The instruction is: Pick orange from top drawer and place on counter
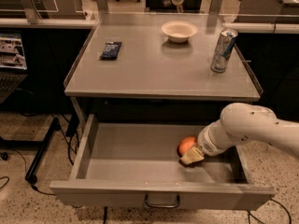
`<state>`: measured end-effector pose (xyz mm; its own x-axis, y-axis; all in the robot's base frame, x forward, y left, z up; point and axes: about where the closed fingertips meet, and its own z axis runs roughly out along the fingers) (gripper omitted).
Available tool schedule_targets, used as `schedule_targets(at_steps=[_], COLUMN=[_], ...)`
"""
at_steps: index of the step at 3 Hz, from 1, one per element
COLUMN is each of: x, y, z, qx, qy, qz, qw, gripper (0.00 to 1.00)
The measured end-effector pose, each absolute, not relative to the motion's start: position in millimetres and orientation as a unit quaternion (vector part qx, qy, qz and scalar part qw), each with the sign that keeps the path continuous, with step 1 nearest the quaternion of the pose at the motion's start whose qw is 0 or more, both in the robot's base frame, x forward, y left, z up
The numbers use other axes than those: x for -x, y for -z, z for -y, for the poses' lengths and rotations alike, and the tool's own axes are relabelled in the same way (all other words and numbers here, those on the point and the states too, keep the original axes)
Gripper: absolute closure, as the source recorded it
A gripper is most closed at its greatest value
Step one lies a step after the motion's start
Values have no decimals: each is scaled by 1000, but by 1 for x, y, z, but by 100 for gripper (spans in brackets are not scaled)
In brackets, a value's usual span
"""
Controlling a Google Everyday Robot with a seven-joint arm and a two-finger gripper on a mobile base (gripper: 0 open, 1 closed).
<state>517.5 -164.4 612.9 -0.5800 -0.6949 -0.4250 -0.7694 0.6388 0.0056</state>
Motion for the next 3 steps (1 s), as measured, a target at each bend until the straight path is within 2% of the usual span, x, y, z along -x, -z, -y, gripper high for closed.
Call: schedule_targets(at_steps=[2,3], x=[-518,-515], y=[-613,-614], z=[164,159], qx=[414,426], qy=[-95,-101], qz=[-884,-878], qw=[196,191], gripper=[84,100])
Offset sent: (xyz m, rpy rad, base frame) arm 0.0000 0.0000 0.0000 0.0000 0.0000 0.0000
